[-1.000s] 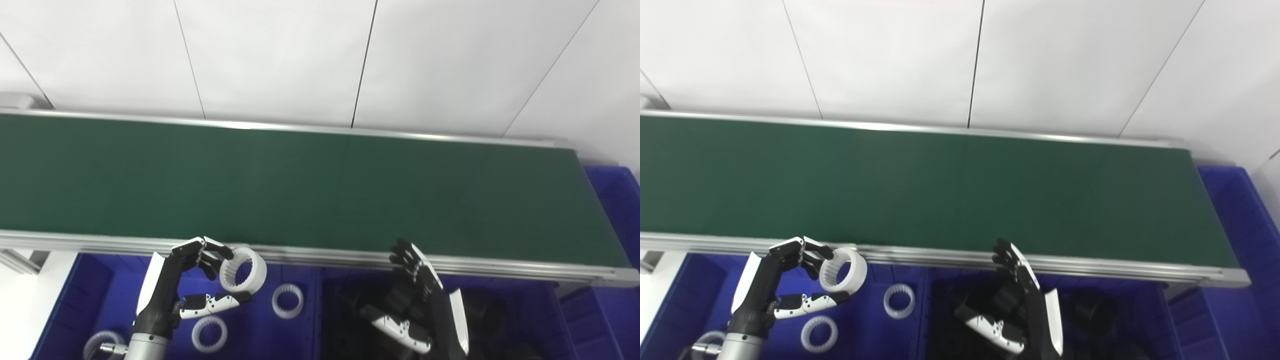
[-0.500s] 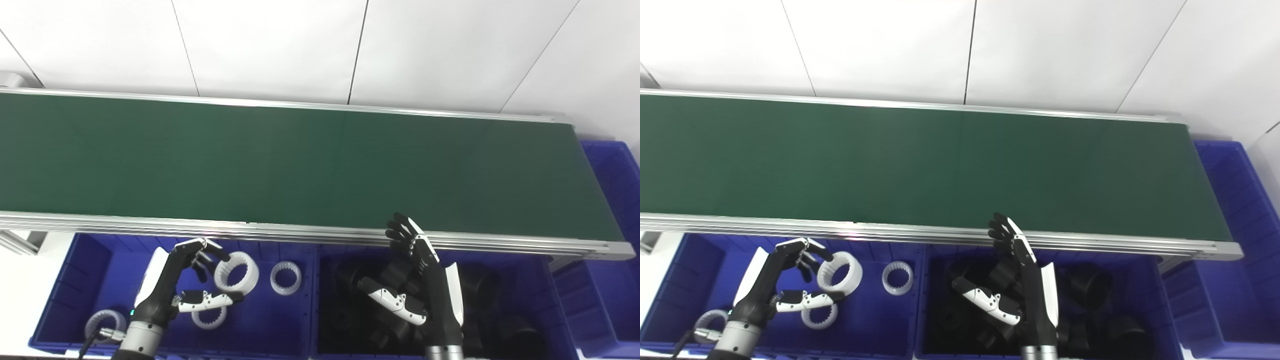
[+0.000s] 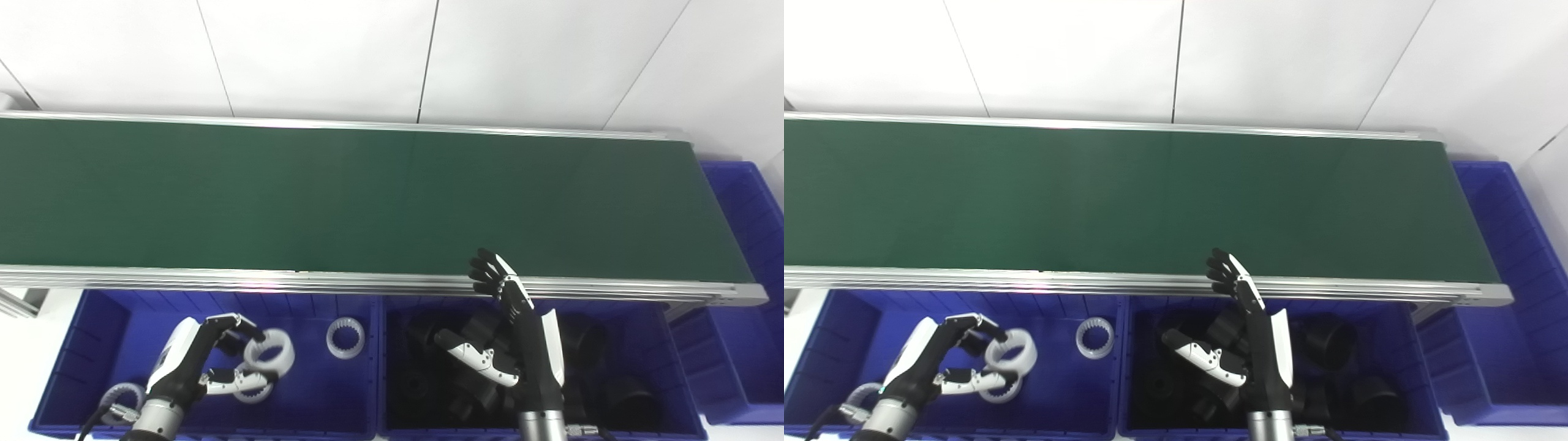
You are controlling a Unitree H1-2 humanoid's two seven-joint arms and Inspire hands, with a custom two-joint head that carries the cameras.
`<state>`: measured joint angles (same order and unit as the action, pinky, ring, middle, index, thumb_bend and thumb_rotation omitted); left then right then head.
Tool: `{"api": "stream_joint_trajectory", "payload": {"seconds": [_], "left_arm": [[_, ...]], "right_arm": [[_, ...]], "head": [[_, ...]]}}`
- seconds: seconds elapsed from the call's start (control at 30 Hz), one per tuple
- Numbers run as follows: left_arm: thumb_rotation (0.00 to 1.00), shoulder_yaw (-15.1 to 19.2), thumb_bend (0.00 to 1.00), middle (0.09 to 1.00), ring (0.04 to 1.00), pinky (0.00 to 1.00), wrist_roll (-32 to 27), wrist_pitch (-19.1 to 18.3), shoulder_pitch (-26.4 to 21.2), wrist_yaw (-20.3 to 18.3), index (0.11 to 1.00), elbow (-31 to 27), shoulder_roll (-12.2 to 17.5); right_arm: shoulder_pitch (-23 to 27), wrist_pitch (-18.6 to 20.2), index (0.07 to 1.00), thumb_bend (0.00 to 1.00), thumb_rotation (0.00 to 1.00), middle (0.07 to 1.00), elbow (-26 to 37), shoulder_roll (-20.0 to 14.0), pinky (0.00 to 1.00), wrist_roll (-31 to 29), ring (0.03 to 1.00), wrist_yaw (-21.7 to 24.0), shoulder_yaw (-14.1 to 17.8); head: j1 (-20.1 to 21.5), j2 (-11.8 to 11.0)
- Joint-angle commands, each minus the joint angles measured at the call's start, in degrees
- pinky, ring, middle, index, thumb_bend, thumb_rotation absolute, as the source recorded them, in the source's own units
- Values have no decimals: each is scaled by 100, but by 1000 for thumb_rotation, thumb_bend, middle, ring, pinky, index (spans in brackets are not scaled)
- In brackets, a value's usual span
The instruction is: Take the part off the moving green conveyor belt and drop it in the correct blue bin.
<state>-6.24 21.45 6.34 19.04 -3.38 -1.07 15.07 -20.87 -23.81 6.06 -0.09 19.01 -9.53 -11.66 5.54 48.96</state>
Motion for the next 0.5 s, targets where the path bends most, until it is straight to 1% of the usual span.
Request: {"api": "stream_joint_trajectory", "payload": {"seconds": [0.0, 0.1, 0.17, 0.2, 0.23, 0.27, 0.33, 0.43, 0.47], "left_arm": [[539, -79, 786, 820, 779, 707, -508, 507, -26, -237, 837, -284, 116], [508, -176, 853, 845, 809, 747, -1158, 972, -69, -516, 851, -405, 104], [491, -251, 874, 856, 822, 762, -1579, 1298, -109, -683, 856, -464, 87], [474, -282, 887, 859, 830, 775, -1770, 1404, -129, -760, 855, -502, 71], [473, -304, 904, 860, 835, 782, -1915, 1465, -144, -818, 853, -559, 47], [489, -320, 944, 856, 835, 788, -2027, 1486, -155, -862, 843, -628, 22], [493, -357, 969, 851, 832, 791, -2216, 1524, -185, -937, 829, -766, -33], [483, -420, 966, 848, 828, 788, -2465, 1586, -239, -1043, 823, -911, -95], [479, -450, 963, 848, 828, 787, -2571, 1556, -261, -1087, 822, -947, -113]], "right_arm": [[34, -101, 862, 686, 424, 818, 98, 49, 731, -13, 780, 28, 10], [41, -76, 862, 693, 426, 816, 99, 53, 731, -16, 781, 45, 9], [39, -63, 862, 694, 427, 817, 106, 53, 732, -12, 781, 51, 6], [41, -66, 861, 695, 430, 816, 100, 54, 731, -5, 781, 52, 7], [41, -63, 861, 696, 434, 816, 96, 57, 731, 2, 781, 51, 9], [46, -63, 859, 700, 440, 814, 81, 56, 730, 7, 779, 50, 11], [56, -37, 856, 711, 453, 813, 60, 50, 726, -6, 779, 72, 6], [65, 33, 854, 718, 463, 813, 46, 34, 725, -55, 783, 138, -16], [59, 114, 854, 719, 466, 814, 61, 23, 726, -48, 784, 186, -30]], "head": [[0, 6], [13, -4], [28, -26], [28, -26], [28, -26], [28, -50], [48, -85], [74, -101], [134, -148]]}}
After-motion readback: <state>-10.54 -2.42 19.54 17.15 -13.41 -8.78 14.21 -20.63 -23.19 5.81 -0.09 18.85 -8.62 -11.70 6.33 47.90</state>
